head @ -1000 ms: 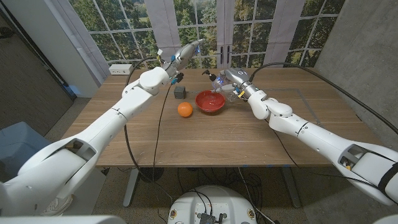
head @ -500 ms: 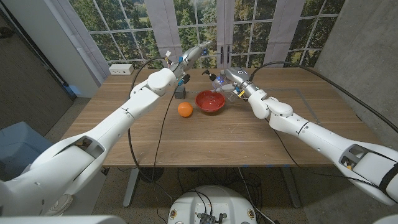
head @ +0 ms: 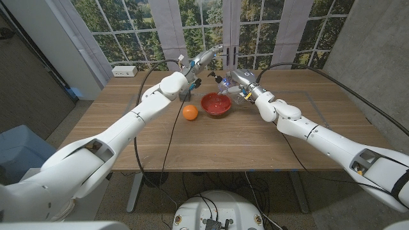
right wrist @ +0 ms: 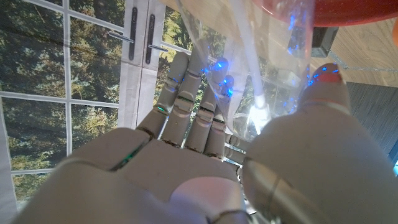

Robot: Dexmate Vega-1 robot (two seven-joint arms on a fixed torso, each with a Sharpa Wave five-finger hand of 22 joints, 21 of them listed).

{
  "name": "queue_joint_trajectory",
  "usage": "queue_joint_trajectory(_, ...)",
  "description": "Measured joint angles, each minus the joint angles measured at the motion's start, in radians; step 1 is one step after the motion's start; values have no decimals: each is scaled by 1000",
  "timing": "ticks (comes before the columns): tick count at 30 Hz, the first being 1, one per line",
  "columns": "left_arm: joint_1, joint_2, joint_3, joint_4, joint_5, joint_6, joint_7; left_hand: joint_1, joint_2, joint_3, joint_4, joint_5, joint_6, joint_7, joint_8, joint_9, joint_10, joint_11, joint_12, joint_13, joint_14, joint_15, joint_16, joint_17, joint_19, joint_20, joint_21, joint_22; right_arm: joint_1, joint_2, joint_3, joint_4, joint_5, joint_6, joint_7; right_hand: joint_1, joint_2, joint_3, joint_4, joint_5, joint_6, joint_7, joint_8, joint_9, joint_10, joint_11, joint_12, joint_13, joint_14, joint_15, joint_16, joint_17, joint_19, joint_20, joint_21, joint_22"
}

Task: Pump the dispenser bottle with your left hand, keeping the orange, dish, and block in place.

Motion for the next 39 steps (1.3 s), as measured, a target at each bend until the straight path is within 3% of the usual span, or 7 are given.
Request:
queue_joint_trajectory(14,-19,-51,26,72,13,-46,-3,0,0,0,0,0,-5,-2,0,0,0,0,0,0,0,0,0,0,0,0,0,0,-2,-1,0,-14,-10,-16,23,0,0,-4,-4,0,0,0,3,0,4,4,0,6,4,4,-3,3,-7,7,8,-10)
queue_joint_trajectory(16,-20,-55,29,78,14,-48,-4,0,0,0,0,0,-5,-2,0,0,0,0,0,0,0,0,0,0,0,0,0,0,-2,1,0,-22,-10,-17,25,0,0,-4,-4,0,7,0,3,0,16,-5,-1,9,18,-11,-5,4,-7,7,8,-14)
queue_joint_trajectory(39,-41,-79,68,130,76,-52,16,5,5,-7,-1,7,-10,3,0,0,-9,-2,5,0,0,0,0,0,0,0,0,0,5,7,0,-38,-5,-43,66,22,-22,-12,-4,10,54,-18,3,-5,44,-6,-4,19,29,0,1,22,-30,5,8,-36)
